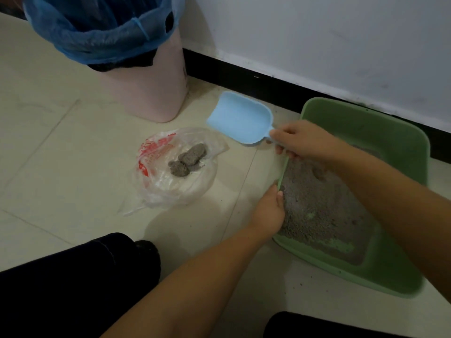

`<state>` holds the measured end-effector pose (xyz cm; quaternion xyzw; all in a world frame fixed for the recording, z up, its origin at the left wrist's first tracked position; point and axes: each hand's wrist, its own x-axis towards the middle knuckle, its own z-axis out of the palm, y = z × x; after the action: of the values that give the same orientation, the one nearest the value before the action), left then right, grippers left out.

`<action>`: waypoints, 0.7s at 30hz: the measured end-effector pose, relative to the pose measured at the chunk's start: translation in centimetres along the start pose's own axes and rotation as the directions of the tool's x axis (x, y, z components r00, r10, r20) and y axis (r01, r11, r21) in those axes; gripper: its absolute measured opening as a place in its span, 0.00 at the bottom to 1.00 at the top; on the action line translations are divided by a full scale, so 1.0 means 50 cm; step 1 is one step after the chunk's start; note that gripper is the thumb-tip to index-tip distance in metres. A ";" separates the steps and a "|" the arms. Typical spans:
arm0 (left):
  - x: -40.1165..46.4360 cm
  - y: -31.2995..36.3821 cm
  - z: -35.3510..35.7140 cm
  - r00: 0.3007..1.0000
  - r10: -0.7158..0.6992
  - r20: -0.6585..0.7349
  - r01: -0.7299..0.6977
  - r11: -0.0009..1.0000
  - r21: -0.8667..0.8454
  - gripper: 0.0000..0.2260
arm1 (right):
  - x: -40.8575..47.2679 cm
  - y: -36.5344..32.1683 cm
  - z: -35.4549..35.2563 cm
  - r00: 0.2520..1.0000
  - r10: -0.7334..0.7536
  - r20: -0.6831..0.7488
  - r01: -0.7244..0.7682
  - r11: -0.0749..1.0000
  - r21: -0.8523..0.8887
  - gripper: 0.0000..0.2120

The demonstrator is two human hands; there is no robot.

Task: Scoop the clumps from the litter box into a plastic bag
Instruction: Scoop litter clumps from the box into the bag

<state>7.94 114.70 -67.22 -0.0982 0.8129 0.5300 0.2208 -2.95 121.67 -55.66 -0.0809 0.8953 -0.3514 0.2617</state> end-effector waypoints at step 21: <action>0.017 -0.039 0.029 0.972 0.179 -0.153 -0.146 0.967 0.208 0.12 | -0.231 0.402 -0.029 0.789 0.421 -0.447 -0.570 0.772 -0.279 0.19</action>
<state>8.33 115.25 -69.71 -0.0538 0.8822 0.4535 0.1148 6.89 141.23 -63.51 0.1763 0.9681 -0.0861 0.1558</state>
